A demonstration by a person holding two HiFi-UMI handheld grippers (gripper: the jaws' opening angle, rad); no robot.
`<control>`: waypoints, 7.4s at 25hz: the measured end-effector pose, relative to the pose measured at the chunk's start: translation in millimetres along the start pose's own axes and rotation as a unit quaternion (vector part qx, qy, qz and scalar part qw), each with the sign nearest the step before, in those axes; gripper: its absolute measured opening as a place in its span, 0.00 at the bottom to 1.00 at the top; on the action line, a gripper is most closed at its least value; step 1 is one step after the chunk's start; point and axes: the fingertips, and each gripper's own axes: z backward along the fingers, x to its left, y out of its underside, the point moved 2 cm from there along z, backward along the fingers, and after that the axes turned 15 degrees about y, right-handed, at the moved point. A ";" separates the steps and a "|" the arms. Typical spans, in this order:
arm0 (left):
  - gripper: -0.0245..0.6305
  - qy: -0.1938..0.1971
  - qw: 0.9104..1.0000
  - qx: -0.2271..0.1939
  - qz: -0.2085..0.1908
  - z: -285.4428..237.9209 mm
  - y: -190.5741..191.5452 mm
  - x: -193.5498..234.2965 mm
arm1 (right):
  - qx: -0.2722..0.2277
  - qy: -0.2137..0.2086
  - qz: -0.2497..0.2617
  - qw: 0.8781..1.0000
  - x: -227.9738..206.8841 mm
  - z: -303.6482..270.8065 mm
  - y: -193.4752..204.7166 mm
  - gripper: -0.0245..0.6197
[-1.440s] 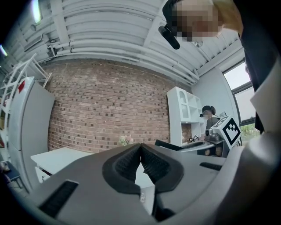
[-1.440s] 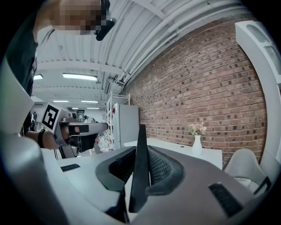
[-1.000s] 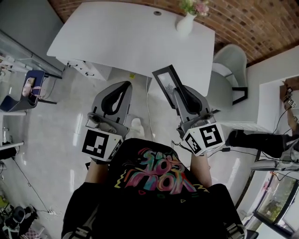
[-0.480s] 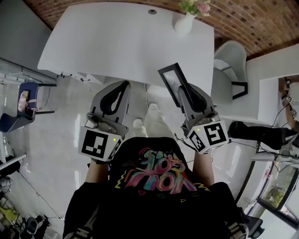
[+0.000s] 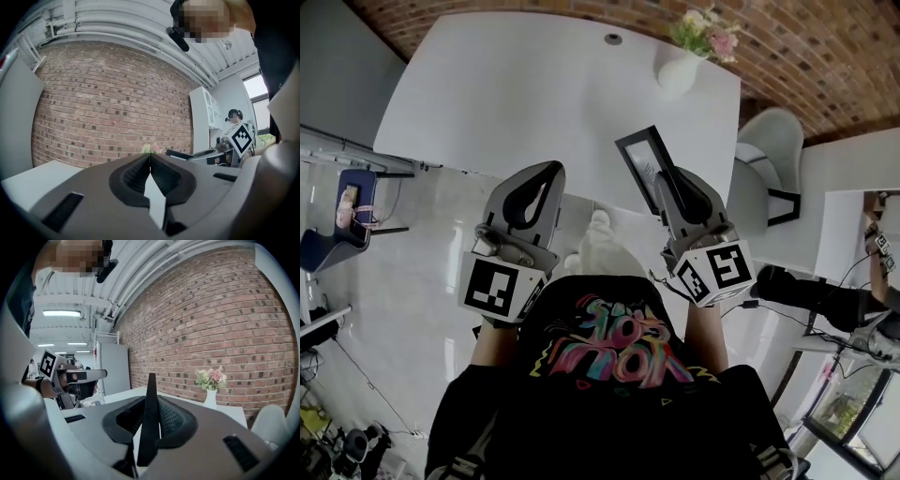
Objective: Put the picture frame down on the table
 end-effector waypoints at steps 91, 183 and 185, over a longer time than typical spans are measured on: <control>0.07 0.032 0.988 0.126 0.087 -248.9 149.9 172.6 | 0.253 -0.089 -0.286 0.920 -115.6 -306.9 174.2 0.17; 0.07 0.072 0.996 0.054 0.019 -215.2 57.3 97.9 | -0.070 -0.131 -0.102 0.984 -86.1 -155.1 -46.7 0.07; 0.07 0.075 0.995 0.055 0.018 -215.8 56.4 95.5 | -0.077 -0.121 -0.102 0.984 -90.1 -149.9 -46.1 0.07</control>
